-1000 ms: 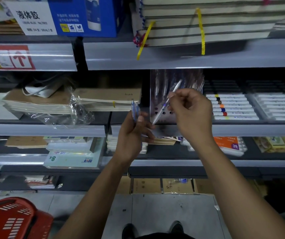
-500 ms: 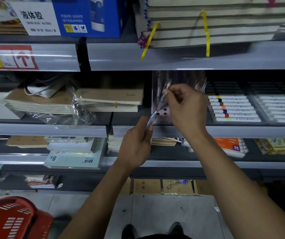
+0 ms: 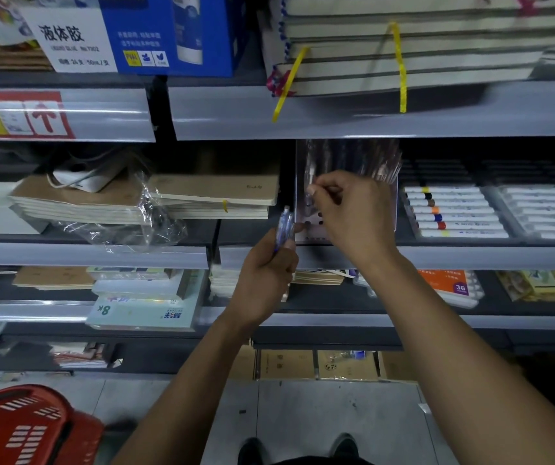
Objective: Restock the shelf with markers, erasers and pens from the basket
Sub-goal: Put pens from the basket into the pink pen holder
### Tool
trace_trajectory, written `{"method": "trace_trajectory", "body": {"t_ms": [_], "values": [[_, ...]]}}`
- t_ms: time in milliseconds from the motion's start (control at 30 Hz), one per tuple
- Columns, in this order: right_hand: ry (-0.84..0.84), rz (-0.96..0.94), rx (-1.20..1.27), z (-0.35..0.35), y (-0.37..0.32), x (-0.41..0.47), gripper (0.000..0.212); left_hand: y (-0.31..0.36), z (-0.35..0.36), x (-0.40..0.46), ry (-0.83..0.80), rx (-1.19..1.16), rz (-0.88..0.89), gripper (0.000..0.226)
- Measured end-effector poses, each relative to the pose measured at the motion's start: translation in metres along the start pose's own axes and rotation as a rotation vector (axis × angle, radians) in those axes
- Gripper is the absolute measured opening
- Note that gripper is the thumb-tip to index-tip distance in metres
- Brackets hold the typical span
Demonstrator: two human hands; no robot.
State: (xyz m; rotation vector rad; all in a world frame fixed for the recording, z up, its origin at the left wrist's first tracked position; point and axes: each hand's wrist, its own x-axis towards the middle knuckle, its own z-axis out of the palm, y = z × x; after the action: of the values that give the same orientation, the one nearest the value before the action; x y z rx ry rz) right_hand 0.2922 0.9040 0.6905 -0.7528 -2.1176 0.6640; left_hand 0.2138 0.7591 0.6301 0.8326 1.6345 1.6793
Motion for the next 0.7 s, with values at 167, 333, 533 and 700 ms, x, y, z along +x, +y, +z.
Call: {"method": "trace_trajectory", "body": {"t_ms": [167,333,533,700], "values": [[0.012,0.042,0.113,-0.001,0.008,-0.029,0.010,0.007,0.001,-0.003,-0.107,-0.218,-0.046,0.038],[-0.203,0.164,0.383,-0.003,0.010,-0.060,0.005,0.007,0.009,-0.004,-0.130,-0.161,0.061,0.016],[-0.138,0.186,0.368,-0.013,0.016,-0.068,0.004,0.008,0.013,-0.006,-0.189,-0.017,0.152,0.013],[-0.109,0.279,0.350,-0.019,0.019,-0.067,0.002,0.009,0.016,-0.003,-0.193,0.019,0.207,0.016]]}}
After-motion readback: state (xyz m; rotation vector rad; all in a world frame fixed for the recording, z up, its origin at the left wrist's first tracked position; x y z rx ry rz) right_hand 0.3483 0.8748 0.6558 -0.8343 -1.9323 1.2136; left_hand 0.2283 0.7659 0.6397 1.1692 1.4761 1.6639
